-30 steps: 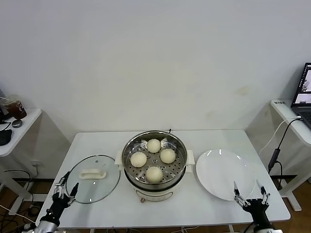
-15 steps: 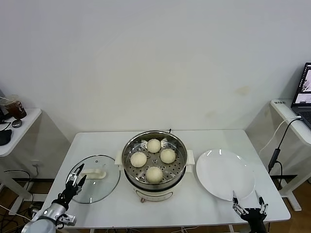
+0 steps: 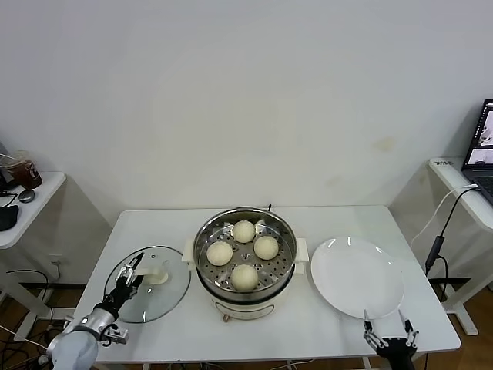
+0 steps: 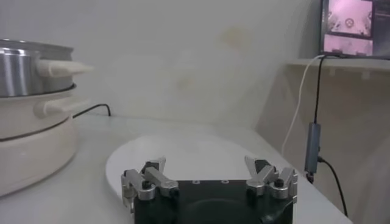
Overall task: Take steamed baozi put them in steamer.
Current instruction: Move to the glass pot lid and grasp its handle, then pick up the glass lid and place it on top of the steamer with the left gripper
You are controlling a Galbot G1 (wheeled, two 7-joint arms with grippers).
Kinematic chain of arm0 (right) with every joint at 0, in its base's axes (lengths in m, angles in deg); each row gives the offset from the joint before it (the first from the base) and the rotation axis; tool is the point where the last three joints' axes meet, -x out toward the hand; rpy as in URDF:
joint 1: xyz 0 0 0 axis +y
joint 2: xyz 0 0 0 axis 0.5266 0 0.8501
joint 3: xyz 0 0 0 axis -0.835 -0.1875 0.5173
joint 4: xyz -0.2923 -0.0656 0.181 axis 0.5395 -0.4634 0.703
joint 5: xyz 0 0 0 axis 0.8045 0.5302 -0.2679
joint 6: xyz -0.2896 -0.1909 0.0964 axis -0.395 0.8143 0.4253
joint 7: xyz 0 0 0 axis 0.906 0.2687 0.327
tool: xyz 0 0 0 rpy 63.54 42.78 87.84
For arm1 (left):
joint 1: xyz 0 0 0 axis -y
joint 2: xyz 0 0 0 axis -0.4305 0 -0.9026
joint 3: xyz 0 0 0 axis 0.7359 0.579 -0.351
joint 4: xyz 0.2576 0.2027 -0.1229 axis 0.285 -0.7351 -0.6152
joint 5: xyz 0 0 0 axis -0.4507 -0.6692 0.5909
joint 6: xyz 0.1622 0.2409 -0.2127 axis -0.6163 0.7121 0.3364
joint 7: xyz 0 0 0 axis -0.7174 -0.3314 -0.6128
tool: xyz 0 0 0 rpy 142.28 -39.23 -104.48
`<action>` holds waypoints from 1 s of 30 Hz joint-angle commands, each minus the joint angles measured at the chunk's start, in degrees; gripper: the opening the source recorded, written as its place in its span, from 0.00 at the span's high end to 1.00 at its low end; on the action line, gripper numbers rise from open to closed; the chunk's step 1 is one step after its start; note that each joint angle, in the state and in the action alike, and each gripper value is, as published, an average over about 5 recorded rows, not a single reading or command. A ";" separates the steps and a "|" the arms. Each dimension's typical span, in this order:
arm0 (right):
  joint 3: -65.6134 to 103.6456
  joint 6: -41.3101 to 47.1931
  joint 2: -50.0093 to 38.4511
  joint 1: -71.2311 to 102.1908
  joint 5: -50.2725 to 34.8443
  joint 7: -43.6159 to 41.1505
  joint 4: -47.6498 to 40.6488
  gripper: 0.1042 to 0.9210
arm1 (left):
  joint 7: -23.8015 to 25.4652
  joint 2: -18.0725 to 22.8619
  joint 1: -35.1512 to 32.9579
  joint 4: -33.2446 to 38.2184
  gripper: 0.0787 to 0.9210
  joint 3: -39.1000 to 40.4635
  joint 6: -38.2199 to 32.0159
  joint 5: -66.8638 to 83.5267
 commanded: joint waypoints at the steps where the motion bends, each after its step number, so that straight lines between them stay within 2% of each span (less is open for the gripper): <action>1: -0.58 -0.21 0.44 0.38 0.89 -0.01 -0.03 0.12 | 0.29 -0.08 3.64 -4.32 0.20 1.67 0.05 -0.78; 10: -1.64 -0.57 0.62 0.74 1.55 -0.64 0.68 0.12 | -0.58 0.31 4.19 -6.65 0.51 1.89 0.66 0.45; 16: -2.56 -0.68 0.64 0.26 1.81 -0.65 0.35 0.12 | -1.96 -0.30 2.29 -4.51 0.72 2.19 1.56 5.24; 20: -3.31 -0.53 0.60 0.07 2.13 -0.57 0.64 0.12 | -4.00 -1.12 -1.04 1.43 0.84 2.32 5.45 7.91; 25: -4.53 -1.25 0.47 -0.10 3.20 -0.41 -0.45 0.12 | -7.40 -2.48 -8.86 12.46 0.89 0.67 11.60 10.50; 27: -5.15 -1.49 0.46 -0.10 3.55 -0.39 -0.71 0.12 | -6.91 -3.45 -12.68 17.49 0.89 -0.58 14.11 12.37; 30: -5.91 -1.67 0.28 -0.05 4.05 -0.43 -0.77 0.12 | -3.19 -5.69 -17.80 26.05 0.89 -3.30 18.89 17.02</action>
